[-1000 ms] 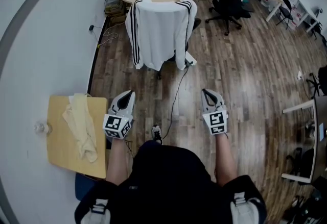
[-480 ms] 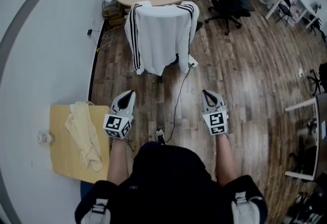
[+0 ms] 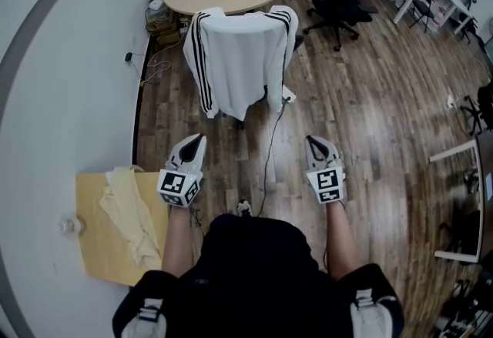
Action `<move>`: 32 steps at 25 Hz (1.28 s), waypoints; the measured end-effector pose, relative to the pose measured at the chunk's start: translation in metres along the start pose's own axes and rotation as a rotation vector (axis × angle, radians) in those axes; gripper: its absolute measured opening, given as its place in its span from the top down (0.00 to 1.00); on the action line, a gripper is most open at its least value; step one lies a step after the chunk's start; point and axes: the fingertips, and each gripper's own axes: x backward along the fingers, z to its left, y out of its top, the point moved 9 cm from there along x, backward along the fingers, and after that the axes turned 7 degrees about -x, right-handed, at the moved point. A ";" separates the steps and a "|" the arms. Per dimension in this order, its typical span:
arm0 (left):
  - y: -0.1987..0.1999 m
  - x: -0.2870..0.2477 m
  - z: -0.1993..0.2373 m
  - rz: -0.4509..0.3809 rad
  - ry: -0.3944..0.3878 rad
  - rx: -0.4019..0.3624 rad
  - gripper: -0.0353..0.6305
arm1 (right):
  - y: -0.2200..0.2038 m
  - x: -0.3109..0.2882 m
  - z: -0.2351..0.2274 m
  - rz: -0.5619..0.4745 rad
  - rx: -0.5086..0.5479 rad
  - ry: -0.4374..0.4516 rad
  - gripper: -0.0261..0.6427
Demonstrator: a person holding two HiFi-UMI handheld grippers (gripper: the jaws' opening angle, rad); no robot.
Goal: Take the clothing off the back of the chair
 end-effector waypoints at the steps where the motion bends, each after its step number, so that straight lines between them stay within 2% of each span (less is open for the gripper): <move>1: 0.001 -0.002 0.003 -0.002 -0.003 -0.001 0.95 | 0.001 -0.002 0.000 0.004 -0.004 -0.006 0.97; 8: -0.004 -0.006 0.027 -0.007 -0.004 0.005 0.94 | 0.006 -0.016 0.006 0.020 -0.038 -0.035 0.97; 20: -0.010 0.000 0.060 -0.017 0.013 0.018 0.95 | 0.016 -0.038 0.022 0.009 -0.021 -0.037 0.97; 32: -0.022 0.011 0.072 -0.020 0.027 0.044 0.94 | 0.014 -0.046 0.034 0.040 -0.016 -0.037 0.97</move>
